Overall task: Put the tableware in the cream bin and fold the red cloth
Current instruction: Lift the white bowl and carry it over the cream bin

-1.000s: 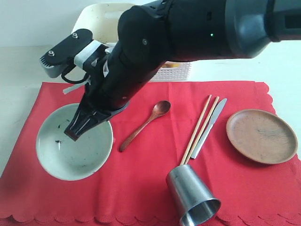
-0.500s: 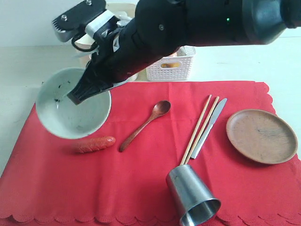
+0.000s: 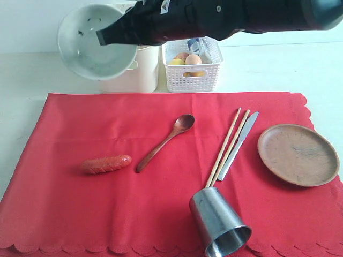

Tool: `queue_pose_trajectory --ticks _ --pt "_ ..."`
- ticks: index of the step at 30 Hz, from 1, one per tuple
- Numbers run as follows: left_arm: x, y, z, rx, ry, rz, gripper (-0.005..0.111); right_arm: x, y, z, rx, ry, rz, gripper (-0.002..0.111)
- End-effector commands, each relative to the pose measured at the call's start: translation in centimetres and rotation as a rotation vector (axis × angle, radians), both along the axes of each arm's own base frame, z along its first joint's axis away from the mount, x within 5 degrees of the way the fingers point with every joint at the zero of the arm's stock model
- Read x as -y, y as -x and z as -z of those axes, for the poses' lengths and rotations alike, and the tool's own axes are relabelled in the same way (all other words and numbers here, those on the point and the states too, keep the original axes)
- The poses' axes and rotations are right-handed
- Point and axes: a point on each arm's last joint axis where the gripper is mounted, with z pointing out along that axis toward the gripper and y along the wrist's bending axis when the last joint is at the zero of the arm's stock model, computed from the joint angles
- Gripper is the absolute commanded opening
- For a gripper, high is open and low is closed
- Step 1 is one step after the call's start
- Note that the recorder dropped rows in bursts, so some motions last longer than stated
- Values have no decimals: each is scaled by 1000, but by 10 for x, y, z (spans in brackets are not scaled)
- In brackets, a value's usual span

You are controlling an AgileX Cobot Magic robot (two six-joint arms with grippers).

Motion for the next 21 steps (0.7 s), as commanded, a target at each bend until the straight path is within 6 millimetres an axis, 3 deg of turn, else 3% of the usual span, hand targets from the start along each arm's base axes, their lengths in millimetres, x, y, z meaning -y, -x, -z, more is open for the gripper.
queue_pose_trajectory --ticks 1,9,15,21 --pt "0 0 0 7 6 -2 2 8 -10 -18 101 -123 55 0" --pt "0 0 0 7 6 -2 2 16 -21 -25 150 -235 127 0" --pt "0 0 0 7 6 -2 2 22 -43 -14 123 -258 189 0" --pt "0 0 0 7 6 -2 2 8 -68 4 79 -270 211 0"
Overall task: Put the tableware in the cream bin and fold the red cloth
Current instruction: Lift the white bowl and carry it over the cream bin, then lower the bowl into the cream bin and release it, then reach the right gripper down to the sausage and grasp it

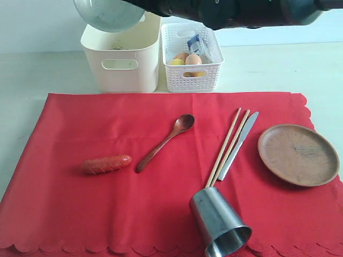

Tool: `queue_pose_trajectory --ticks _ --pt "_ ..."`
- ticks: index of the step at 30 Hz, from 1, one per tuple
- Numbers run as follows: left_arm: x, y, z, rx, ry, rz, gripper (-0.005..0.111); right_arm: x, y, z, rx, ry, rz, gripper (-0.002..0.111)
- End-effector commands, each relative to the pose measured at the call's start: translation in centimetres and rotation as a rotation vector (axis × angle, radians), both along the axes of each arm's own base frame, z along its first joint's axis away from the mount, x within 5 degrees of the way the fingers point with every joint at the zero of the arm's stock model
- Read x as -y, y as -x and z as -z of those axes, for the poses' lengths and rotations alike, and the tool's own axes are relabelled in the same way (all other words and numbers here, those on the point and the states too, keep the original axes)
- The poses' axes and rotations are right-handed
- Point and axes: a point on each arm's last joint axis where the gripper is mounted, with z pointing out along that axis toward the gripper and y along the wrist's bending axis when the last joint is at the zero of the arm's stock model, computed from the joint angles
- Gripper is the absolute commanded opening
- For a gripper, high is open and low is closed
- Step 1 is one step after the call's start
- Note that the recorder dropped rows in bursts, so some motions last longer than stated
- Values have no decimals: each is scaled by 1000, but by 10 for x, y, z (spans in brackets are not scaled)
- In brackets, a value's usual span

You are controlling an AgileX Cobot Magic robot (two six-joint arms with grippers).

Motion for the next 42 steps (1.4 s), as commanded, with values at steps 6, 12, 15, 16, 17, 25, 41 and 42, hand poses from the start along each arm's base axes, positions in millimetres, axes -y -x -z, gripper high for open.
queue_pose_trajectory --ticks 6,12,15,16,17,25,41,42 --pt "0 0 0 7 6 -2 2 -11 -26 28 -55 -94 71 0" --pt "0 0 0 7 6 -2 2 -11 -30 40 -93 -149 119 35" --pt "0 0 0 7 6 -2 2 -11 -30 40 -81 -127 112 53" --pt "0 0 0 7 6 -2 2 -11 -30 40 -82 -119 109 57" --pt "0 0 0 7 6 -2 2 -11 -30 41 -87 -117 107 60" --pt "0 0 0 7 6 -2 2 -13 -15 35 -183 42 -14 65" --pt "0 0 0 7 6 -2 2 2 32 -18 -271 314 -280 20" --pt "0 0 0 7 6 -2 2 4 35 -18 -280 324 -289 16"
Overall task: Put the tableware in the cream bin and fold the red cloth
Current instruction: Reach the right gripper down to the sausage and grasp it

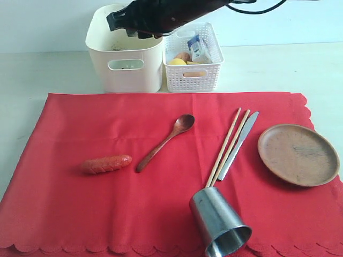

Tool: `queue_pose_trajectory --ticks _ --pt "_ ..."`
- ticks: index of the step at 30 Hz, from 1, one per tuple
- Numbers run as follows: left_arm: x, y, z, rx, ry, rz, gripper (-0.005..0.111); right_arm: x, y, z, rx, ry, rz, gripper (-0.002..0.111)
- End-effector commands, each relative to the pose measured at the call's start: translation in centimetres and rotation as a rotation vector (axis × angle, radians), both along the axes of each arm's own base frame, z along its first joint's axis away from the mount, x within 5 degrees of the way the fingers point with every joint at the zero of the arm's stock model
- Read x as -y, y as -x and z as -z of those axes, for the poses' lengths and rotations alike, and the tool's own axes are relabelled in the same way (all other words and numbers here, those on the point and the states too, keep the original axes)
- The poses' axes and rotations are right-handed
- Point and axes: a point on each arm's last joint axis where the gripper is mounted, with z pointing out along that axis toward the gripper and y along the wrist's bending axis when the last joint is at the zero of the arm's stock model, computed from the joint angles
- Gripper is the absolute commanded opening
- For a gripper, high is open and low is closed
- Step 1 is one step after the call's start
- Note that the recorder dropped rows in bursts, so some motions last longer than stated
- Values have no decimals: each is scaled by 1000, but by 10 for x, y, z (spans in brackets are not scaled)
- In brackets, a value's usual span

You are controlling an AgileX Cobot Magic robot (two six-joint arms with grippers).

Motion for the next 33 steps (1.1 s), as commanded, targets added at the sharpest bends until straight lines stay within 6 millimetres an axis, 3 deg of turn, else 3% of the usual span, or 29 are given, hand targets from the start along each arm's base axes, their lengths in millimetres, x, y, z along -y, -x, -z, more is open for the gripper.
queue_pose_trajectory --ticks 1,5,16,23,28,33 --pt "0 0 0 7 6 -2 2 8 12 -11 -7 56 -62 13" --pt "0 0 0 7 6 -2 2 15 22 -1 -19 107 -100 0" --pt "0 0 0 7 6 -2 2 19 41 30 -84 201 -271 0" --pt "0 0 0 7 6 -2 2 5 52 33 -110 93 -446 0" --pt "0 0 0 7 6 -2 2 -3 54 52 -160 95 -490 0" --pt "0 0 0 7 6 -2 2 -26 65 78 -161 150 -565 0"
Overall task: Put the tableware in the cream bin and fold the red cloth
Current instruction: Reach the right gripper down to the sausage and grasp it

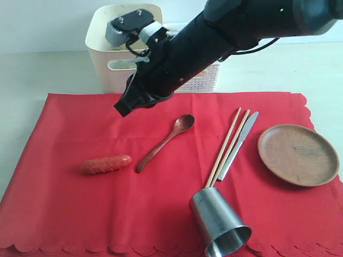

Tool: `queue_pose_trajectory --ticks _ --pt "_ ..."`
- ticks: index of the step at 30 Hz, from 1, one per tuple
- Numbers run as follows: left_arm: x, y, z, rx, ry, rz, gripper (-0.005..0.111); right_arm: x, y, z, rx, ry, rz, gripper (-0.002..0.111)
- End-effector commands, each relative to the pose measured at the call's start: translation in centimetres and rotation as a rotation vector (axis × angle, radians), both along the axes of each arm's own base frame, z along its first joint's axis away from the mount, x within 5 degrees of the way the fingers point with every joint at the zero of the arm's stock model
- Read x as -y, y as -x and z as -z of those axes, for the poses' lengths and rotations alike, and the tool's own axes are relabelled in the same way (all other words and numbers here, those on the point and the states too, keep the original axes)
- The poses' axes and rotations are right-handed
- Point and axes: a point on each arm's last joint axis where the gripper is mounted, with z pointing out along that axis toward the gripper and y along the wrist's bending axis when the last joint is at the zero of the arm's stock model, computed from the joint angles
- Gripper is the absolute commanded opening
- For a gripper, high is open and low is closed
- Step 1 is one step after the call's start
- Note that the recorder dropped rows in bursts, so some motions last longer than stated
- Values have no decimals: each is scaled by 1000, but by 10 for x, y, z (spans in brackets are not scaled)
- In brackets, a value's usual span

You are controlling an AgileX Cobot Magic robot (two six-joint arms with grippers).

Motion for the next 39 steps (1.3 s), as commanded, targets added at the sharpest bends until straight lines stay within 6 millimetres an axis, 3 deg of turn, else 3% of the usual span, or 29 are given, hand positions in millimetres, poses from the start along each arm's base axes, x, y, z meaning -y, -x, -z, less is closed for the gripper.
queue_pose_trajectory --ticks 1,6,15,18,34,39 --pt "0 0 0 7 6 -2 2 -21 10 24 21 42 -66 0" --pt "0 0 0 7 6 -2 2 -41 22 50 121 136 -146 7" --pt "0 0 0 7 6 -2 2 -69 44 76 279 238 -302 54" --pt "0 0 0 7 6 -2 2 -69 44 82 296 265 -331 61" --pt "0 0 0 7 6 -2 2 -69 40 110 309 326 -350 62" --pt "0 0 0 7 6 -2 2 -69 40 110 309 326 -350 46"
